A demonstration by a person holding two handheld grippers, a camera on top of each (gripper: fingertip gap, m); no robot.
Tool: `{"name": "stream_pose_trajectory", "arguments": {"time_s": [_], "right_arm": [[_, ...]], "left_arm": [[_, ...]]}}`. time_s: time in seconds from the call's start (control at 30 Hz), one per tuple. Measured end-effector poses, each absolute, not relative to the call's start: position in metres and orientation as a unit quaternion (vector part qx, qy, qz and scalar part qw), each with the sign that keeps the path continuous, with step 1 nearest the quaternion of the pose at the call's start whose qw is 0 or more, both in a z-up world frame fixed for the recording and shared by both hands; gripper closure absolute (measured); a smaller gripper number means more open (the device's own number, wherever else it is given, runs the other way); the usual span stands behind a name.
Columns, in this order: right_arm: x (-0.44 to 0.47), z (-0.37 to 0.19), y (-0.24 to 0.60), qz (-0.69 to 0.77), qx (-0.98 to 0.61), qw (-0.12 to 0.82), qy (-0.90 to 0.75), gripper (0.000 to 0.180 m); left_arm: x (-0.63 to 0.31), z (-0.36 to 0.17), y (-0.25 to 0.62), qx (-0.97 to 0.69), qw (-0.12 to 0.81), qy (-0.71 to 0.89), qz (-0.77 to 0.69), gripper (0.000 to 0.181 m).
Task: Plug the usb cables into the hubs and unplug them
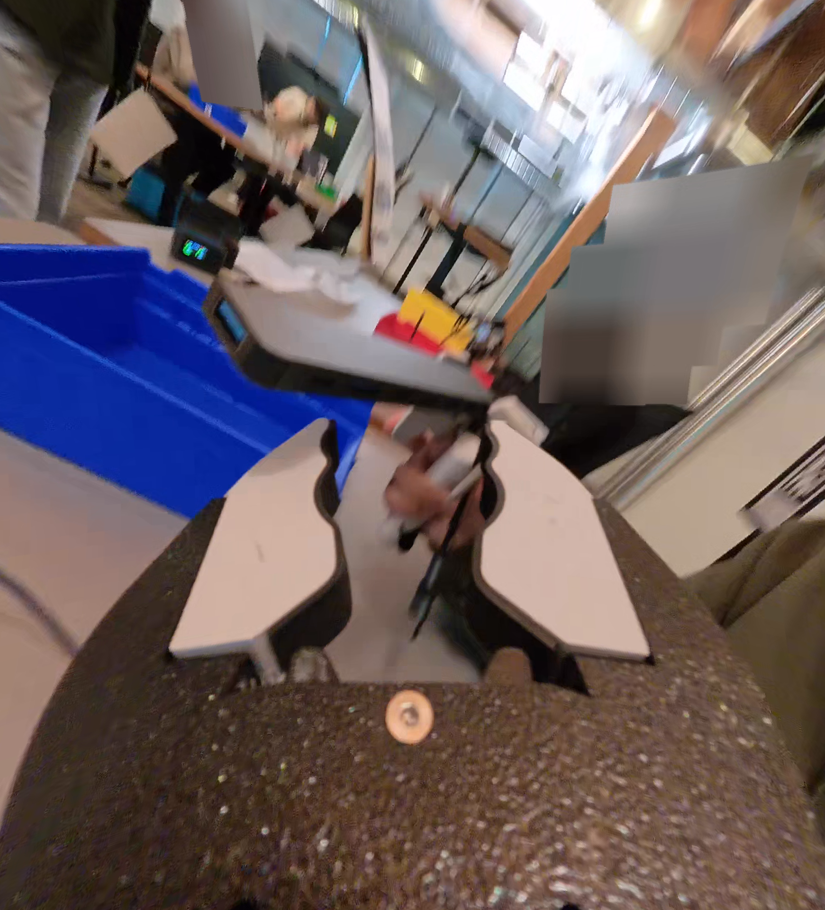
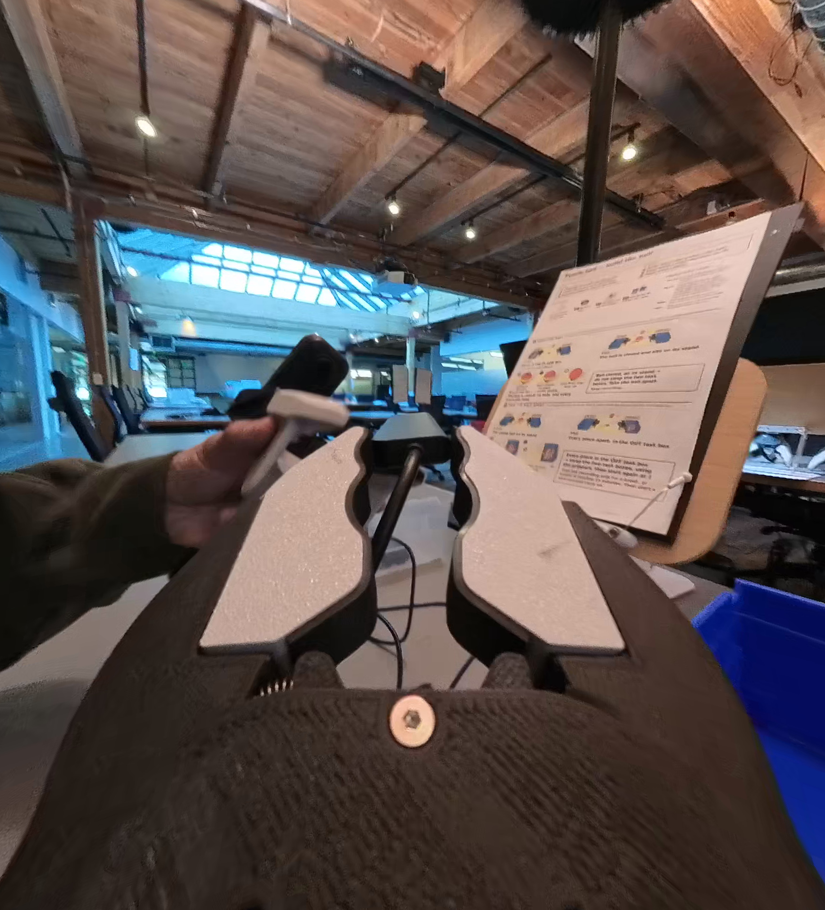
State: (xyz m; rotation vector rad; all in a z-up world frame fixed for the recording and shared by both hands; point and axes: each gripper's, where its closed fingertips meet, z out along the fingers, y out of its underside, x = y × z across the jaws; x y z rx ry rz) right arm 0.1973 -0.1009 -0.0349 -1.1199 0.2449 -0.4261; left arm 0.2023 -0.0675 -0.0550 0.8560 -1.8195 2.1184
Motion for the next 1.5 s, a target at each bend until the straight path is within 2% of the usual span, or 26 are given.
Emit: {"name": "stream_pose_trajectory", "arguments": {"time_s": [0.07, 0.13, 0.4, 0.63, 0.87, 0.97, 1.07, 1.2, 1.3, 1.4, 1.47, 1.5], "right_arm": [[0.199, -0.043, -0.091, -0.229, -0.550, 0.795, 0.114, 0.149], [0.199, -0.048, -0.082, -0.247, -0.567, 0.778, 0.112, 0.149], [0.211, -0.079, -0.064, -0.303, -0.610, 0.721, 0.126, 0.149], [0.208, -0.080, -0.059, -0.294, -0.582, 0.743, 0.154, 0.147], [0.203, -0.091, -0.064, -0.323, -0.588, 0.716, 0.194, 0.147], [0.197, -0.097, -0.071, -0.307, -0.570, 0.727, 0.228, 0.147], [0.189, -0.102, -0.080, -0.273, -0.554, 0.750, 0.238, 0.148], [0.193, -0.100, -0.103, -0.227, -0.532, 0.778, 0.245, 0.148], [0.196, -0.096, -0.122, -0.201, -0.523, 0.794, 0.235, 0.147], [0.193, -0.092, -0.137, -0.170, -0.516, 0.811, 0.217, 0.147], [0.190, -0.086, -0.143, -0.164, -0.496, 0.826, 0.212, 0.148], [0.190, -0.083, -0.143, -0.159, -0.487, 0.832, 0.213, 0.147]], "left_arm": [[0.210, -0.046, -0.068, 0.322, 0.142, -0.562, 0.748, 0.137], [0.218, -0.052, -0.067, 0.350, 0.142, -0.550, 0.745, 0.156], [0.231, -0.059, -0.051, 0.443, 0.180, -0.464, 0.745, 0.171], [0.224, -0.068, -0.054, 0.466, 0.224, -0.437, 0.736, 0.171], [0.221, -0.076, -0.060, 0.471, 0.227, -0.445, 0.727, 0.171], [0.217, -0.082, -0.068, 0.450, 0.192, -0.498, 0.716, 0.169], [0.209, -0.082, -0.073, 0.402, 0.157, -0.551, 0.714, 0.155], [0.189, -0.098, -0.071, 0.288, 0.034, -0.683, 0.670, 0.149], [0.174, -0.123, -0.062, 0.175, -0.058, -0.791, 0.584, 0.147], [0.170, -0.141, -0.057, 0.109, -0.116, -0.852, 0.499, 0.135], [0.173, -0.134, -0.066, 0.135, -0.107, -0.840, 0.514, 0.136], [0.169, -0.130, -0.077, 0.153, -0.056, -0.825, 0.541, 0.133]]}}
